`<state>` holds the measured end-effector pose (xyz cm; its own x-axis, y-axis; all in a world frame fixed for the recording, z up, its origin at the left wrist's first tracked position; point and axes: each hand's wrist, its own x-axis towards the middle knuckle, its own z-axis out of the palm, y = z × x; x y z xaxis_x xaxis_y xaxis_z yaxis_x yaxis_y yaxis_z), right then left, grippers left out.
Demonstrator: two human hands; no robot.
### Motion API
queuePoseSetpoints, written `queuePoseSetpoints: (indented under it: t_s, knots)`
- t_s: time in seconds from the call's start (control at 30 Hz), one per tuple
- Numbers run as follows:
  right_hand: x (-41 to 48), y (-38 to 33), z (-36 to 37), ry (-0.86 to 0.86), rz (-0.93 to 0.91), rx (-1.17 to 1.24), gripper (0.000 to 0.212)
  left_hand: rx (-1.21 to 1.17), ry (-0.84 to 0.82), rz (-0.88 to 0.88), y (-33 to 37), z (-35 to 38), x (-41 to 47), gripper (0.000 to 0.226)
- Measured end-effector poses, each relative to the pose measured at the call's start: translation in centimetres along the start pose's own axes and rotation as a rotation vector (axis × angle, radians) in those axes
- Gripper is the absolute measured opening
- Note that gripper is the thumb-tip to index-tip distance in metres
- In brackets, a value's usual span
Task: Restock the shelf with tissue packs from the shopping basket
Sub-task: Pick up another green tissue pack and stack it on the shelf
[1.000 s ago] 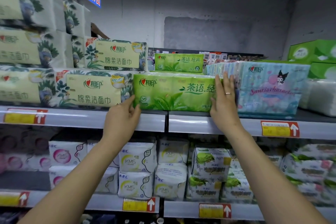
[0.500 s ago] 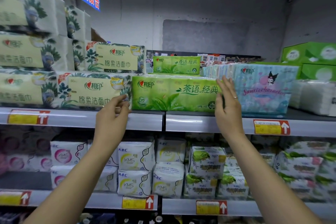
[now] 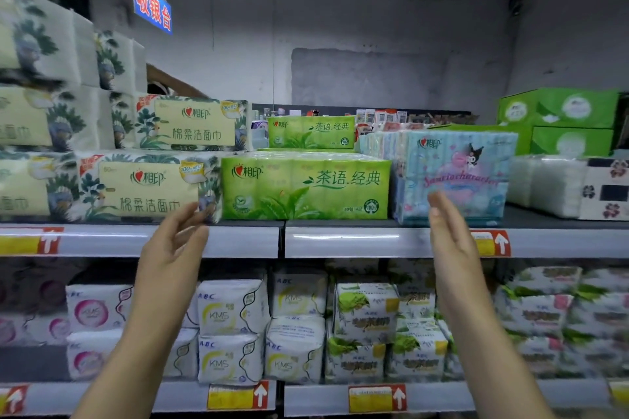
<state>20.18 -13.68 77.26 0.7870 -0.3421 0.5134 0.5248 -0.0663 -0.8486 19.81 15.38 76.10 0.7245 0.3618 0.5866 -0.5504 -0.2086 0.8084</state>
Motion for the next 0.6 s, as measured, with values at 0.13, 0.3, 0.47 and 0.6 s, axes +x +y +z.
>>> queuePoseSetpoints:
  t_s: [0.13, 0.3, 0.47, 0.6]
  knots:
    - [-0.2, 0.5, -0.6, -0.031, 0.051, 0.009, 0.038, 0.018, -0.012, -0.050, -0.6, -0.6, -0.6, 0.038]
    - [-0.6, 1.3, -1.5, -0.047, 0.045, 0.033, 0.035, 0.019, -0.047, -0.118, -0.5, -0.8, -1.3, 0.029]
    - [-1.1, 2.7, -2.4, -0.087, 0.086, 0.070, 0.031, -0.014, -0.049, -0.170, -0.9, 0.2, -2.4, 0.024]
    - [-1.6, 3.4, -3.1, -0.077, 0.078, 0.079, 0.033, -0.025, -0.044, -0.223, -1.8, 0.4, -3.4, 0.024]
